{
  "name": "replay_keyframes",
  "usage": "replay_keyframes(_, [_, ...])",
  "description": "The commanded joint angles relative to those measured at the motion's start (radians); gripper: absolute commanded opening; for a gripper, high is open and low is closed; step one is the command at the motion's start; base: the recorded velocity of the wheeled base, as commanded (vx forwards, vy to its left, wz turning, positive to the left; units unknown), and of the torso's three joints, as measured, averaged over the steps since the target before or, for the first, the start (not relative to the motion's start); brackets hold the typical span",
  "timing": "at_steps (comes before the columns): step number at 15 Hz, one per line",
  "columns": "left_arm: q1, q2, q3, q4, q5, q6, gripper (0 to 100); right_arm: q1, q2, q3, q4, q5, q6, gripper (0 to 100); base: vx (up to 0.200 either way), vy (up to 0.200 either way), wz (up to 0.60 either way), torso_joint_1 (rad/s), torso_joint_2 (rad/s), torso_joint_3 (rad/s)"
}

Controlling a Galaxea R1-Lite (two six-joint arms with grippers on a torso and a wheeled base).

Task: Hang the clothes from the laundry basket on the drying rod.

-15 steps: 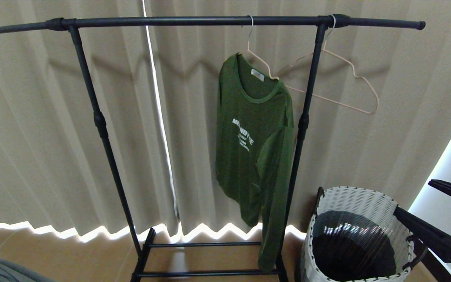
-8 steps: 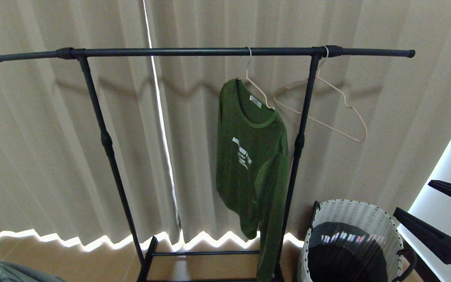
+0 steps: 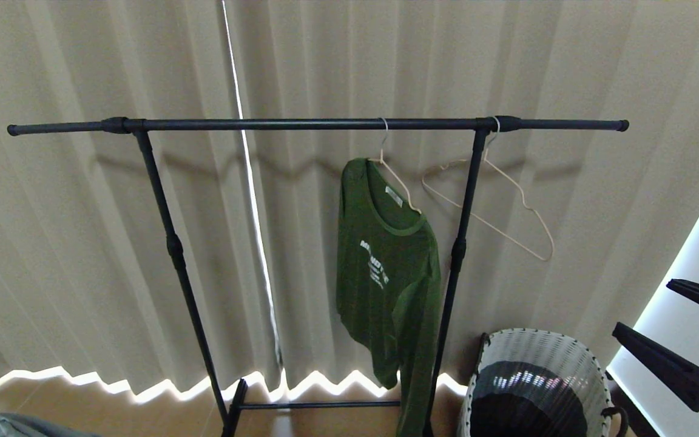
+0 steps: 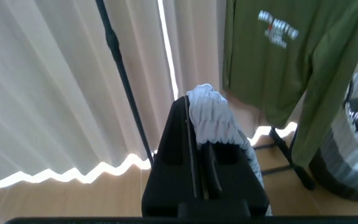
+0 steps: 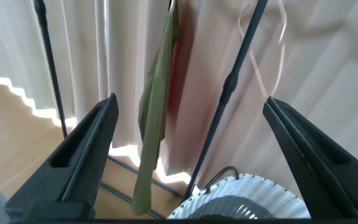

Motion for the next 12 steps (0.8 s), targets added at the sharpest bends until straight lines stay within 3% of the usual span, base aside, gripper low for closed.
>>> replay_keyframes(1, [-0.005, -0.015, 0.001, 0.001, 0.000, 0.001, 0, 0.000, -0.013, 0.009, 0.003, 0.001, -0.001, 100, 0.000, 0.000, 0.00, 0.144, -0.32, -0.168])
replay_keyframes(3, [-0.042, -0.024, 0.003, -0.001, -0.009, -0.004, 0, 0.000, -0.007, 0.009, 0.004, 0.001, 0.001, 100, 0.000, 0.000, 0.00, 0.068, -0.14, -0.080])
replay_keyframes(8, [-0.030, -0.029, 0.003, 0.006, -0.023, -0.006, 0, 0.002, -0.005, 0.011, 0.006, 0.002, 0.002, 100, 0.000, 0.000, 0.00, 0.005, -0.01, -0.006])
replay_keyframes(12, [-0.013, -0.029, 0.003, 0.009, -0.025, -0.002, 0, 0.002, -0.005, 0.011, 0.006, 0.002, 0.002, 100, 0.000, -0.200, 0.00, 0.004, 0.00, 0.005])
